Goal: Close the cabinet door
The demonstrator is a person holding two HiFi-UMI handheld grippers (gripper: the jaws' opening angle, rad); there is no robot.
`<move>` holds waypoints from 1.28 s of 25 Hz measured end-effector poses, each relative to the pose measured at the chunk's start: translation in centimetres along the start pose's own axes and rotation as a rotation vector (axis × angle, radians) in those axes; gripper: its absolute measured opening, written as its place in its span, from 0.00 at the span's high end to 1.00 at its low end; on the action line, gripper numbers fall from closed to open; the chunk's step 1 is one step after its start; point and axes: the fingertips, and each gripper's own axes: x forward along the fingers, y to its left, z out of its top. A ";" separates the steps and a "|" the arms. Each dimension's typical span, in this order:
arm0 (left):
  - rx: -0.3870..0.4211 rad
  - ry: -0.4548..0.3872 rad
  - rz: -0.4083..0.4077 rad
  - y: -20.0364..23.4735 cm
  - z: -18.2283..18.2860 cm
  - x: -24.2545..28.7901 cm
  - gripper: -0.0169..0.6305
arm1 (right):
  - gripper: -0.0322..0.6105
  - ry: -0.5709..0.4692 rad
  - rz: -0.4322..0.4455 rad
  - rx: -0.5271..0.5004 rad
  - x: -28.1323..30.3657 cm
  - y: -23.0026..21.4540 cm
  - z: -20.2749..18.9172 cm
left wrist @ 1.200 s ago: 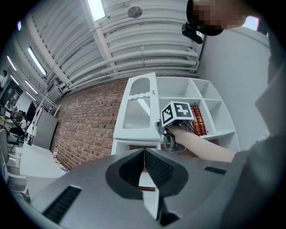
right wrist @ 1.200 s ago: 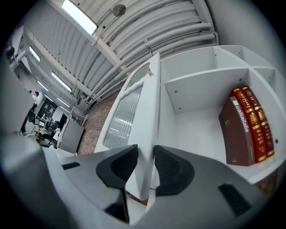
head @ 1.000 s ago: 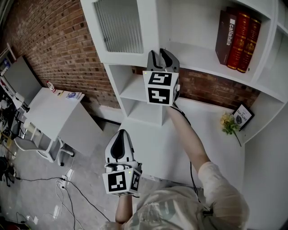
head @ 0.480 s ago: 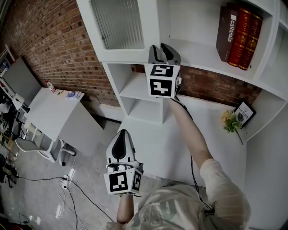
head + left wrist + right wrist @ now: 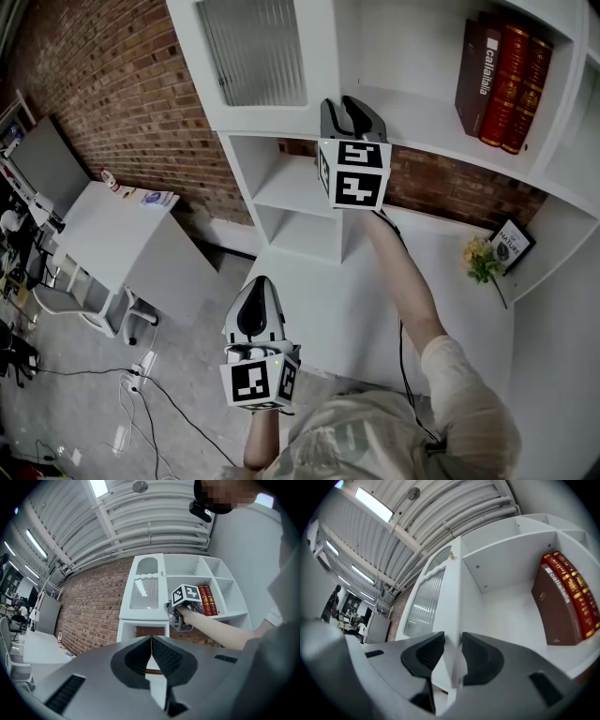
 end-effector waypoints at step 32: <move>-0.087 -0.081 -0.748 -26.1 0.8 2.4 0.95 | 0.93 0.196 -0.383 -0.078 -39.6 -12.7 -7.1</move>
